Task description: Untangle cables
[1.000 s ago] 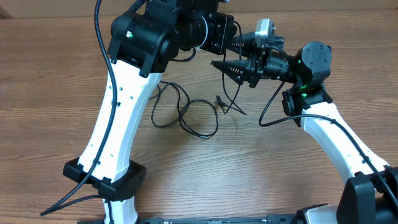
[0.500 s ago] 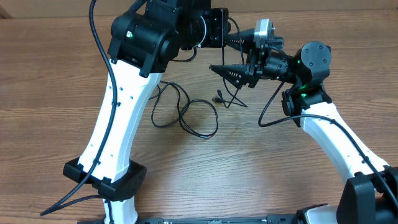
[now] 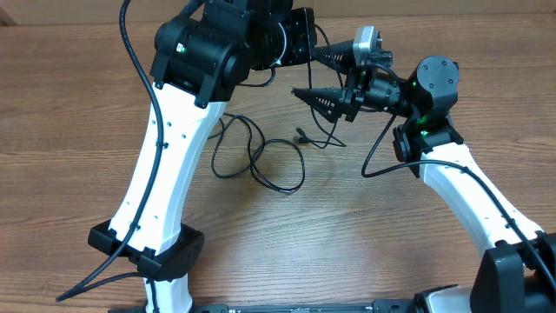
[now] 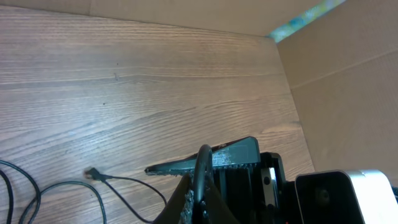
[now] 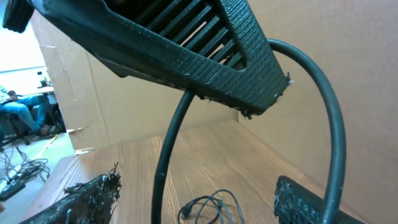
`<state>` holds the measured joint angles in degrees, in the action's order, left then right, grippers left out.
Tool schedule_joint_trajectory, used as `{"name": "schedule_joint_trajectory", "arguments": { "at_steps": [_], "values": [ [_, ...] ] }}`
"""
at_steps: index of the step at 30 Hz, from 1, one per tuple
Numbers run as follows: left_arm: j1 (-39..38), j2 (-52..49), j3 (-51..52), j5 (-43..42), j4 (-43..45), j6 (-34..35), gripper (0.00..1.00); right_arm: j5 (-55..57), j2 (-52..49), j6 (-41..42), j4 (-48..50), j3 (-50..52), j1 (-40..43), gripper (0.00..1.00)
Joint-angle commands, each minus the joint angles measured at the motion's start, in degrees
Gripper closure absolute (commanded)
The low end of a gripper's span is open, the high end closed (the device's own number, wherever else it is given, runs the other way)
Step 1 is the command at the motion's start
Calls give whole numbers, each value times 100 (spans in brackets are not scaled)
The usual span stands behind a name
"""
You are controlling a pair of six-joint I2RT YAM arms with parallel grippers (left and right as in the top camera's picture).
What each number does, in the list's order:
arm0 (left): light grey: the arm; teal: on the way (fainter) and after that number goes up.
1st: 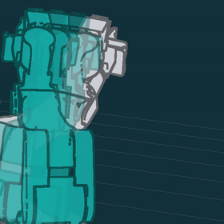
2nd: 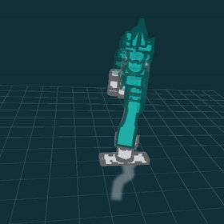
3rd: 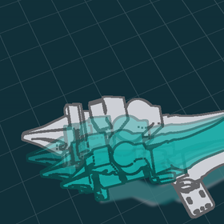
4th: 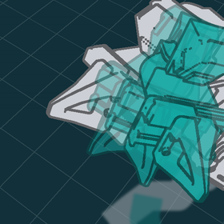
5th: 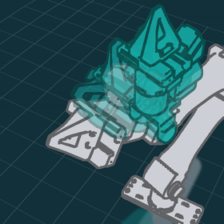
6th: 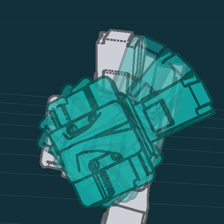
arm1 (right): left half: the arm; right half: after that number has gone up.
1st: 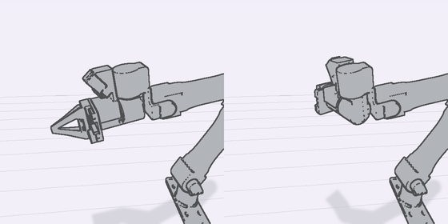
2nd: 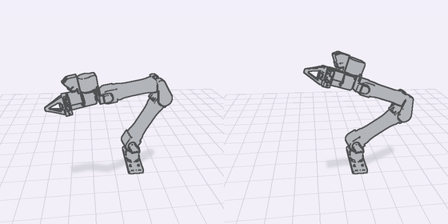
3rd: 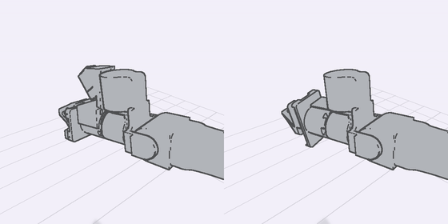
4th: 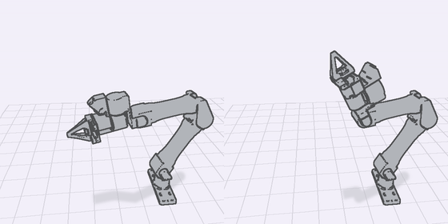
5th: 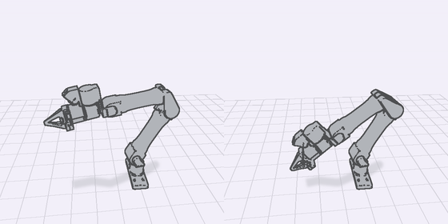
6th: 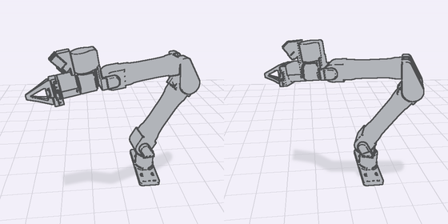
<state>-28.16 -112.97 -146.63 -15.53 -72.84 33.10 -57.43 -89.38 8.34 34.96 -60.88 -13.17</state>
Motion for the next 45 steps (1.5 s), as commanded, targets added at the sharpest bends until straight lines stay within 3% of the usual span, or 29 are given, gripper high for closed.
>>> {"name": "schedule_joint_trajectory", "arguments": {
  "at_steps": [1, 11, 18, 25, 34, 36, 40, 45],
  "values": [
    [-37, -59, 0, 177, -4, 282, 96, 90, 48, -101, 22, -146, -26, 20],
    [-37, -59, 0, 369, -42, 638, 96, 90, 48, -118, 17, -146, -26, 22],
    [-37, -59, 0, 352, 125, 682, 96, 85, 48, -450, -184, -146, -28, 50],
    [-37, -61, 0, 354, 179, 831, 96, 85, 48, -570, -295, -146, -28, 54],
    [-37, -61, 0, 369, 179, 833, 96, 83, 48, -568, -297, -146, -28, 76],
    [-37, -61, 0, 369, 179, 831, 96, 85, 48, -568, -297, -146, -28, 85],
    [-37, -61, 0, 376, 179, 828, 92, 85, 48, -568, -297, -146, -26, 96],
    [-37, -61, 0, 413, 177, 826, 83, 85, 48, -566, -297, -146, -26, 96]
  ]
}}
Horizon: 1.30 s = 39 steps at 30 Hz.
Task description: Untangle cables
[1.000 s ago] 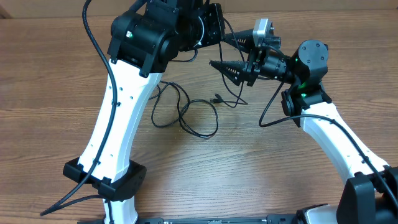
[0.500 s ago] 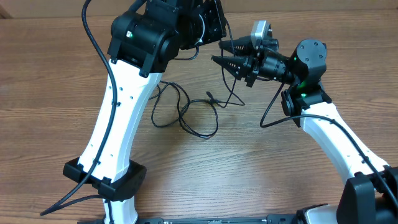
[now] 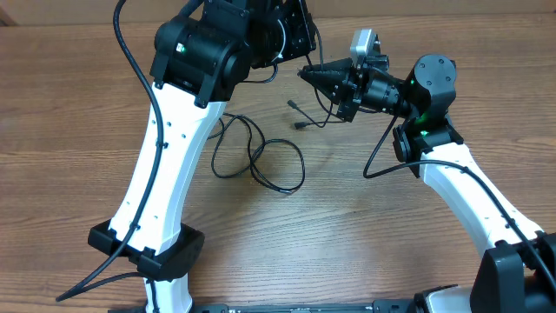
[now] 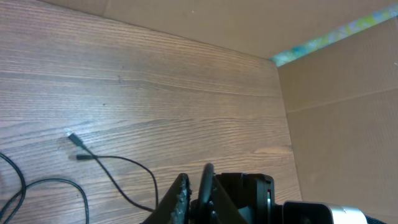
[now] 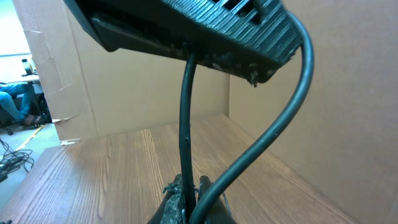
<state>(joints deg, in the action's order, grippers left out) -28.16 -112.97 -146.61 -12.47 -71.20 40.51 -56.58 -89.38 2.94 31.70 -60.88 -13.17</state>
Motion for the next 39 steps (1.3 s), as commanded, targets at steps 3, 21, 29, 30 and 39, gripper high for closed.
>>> {"name": "schedule_joint_trajectory", "arguments": {
  "at_steps": [3, 21, 29, 30, 39],
  "values": [
    [-37, -61, -2, 109, 15, 83, 61, 0, 48, -22, 26, -146, -26, 96],
    [245, -59, -9, 243, -79, -326, 1, 1812, 48, 225, -658, -146, 157, 96],
    [560, -59, -7, 286, -168, -326, 0, 3045, 48, 321, -518, -146, 352, 96],
    [581, -59, -7, 363, -208, -323, 0, 3180, 48, 321, -455, -146, 356, 96],
    [605, -59, -7, 861, -533, -323, 0, 3860, -162, 321, 179, -146, 356, 96]
  ]
}}
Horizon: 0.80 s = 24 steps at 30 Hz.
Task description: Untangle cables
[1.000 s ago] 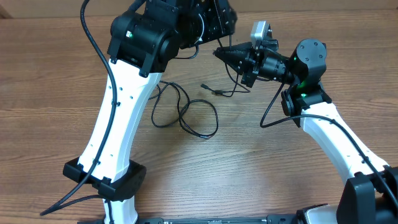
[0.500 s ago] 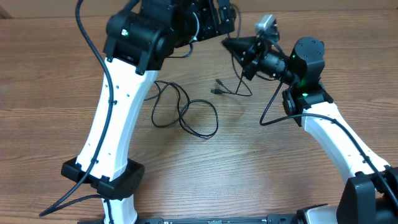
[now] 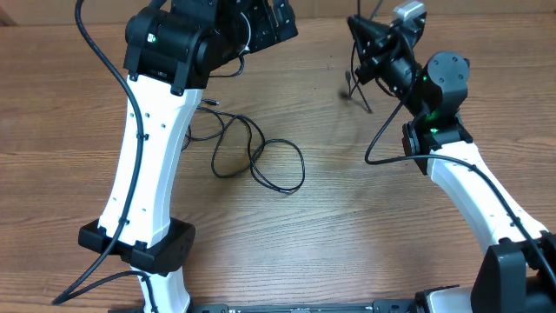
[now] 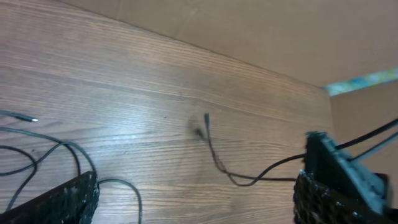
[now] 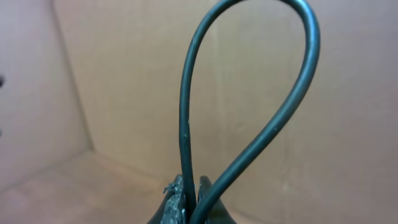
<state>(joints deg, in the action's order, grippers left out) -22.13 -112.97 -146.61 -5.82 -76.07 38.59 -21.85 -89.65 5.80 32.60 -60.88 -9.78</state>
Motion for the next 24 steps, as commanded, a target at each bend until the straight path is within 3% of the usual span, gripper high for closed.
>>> {"name": "schedule_joint_trajectory", "arguments": {
  "at_steps": [1, 14, 24],
  "values": [
    [2, -59, -7, 197, -44, -131, 0, 382, -195, 37, 140, -146, 17, 96],
    [0, -59, -7, 195, -44, -131, 1, 376, -1285, 1423, 1051, -404, 22, 96],
    [0, -59, -7, 195, -44, -131, 1, 424, -1399, 2323, 1775, -922, 20, 96]
  ]
}}
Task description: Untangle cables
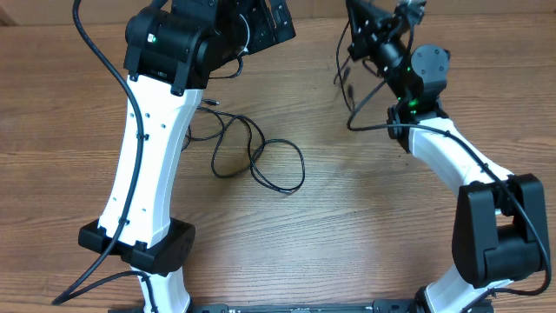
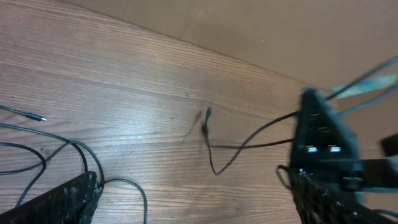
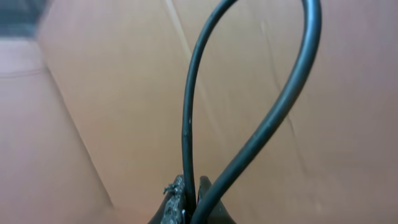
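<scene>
A loose tangle of thin black cable (image 1: pixel 256 155) lies on the wooden table below my left arm; part of it shows in the left wrist view as cable loops (image 2: pixel 73 151). My right gripper (image 1: pixel 363 28) is raised at the far side and shut on a second black cable (image 3: pixel 186 134), which loops above the jaws. That cable's free end (image 1: pixel 344 81) hangs down, its plug (image 2: pixel 208 114) dangling above the wood. My left gripper (image 1: pixel 268 21) hangs open to the left of it, with nothing between its fingers (image 2: pixel 65 198).
Cardboard walls (image 2: pixel 261 31) stand behind the far edge of the table (image 1: pixel 365 226). The right arm's own black lead (image 1: pixel 369 122) curves beside its wrist. The left arm's white link (image 1: pixel 143 165) crosses the table's left half.
My right gripper has moved a little farther back and left and has turned, still shut on the cable; the hanging end has swung slightly. My left arm has not moved.
First my left gripper was shut on the cable with the right gripper open around it. Then both were shut on it side by side. Later the left gripper was open and farther left, and the right alone held the cable high, as it does now.
</scene>
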`<state>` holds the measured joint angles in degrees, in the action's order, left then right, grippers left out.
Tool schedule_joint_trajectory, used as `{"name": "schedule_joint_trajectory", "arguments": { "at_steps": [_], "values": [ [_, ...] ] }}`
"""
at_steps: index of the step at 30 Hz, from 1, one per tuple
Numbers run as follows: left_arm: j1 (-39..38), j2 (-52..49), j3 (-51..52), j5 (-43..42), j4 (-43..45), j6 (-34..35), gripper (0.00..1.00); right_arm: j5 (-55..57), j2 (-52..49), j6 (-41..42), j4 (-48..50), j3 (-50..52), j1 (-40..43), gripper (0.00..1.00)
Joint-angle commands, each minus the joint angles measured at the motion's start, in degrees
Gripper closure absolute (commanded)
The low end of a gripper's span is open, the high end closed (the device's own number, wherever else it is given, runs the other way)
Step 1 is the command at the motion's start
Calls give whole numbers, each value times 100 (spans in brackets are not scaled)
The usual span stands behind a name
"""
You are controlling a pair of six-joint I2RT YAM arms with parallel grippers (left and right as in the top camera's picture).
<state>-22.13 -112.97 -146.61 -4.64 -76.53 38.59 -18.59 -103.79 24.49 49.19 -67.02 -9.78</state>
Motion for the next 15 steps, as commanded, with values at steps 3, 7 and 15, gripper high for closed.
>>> {"name": "schedule_joint_trajectory", "arguments": {
  "at_steps": [3, 7, 15],
  "values": [
    [0, -59, -7, 76, 2, -131, 0, 107, 15, 466, 111, -457, 22, 96],
    [0, -59, -7, 76, 2, -131, 1, 514, 13, 352, -138, -470, 42, 96],
    [0, -59, -7, 79, 2, -131, 0, 955, -125, -57, -1379, -468, 612, 96]
  ]
}}
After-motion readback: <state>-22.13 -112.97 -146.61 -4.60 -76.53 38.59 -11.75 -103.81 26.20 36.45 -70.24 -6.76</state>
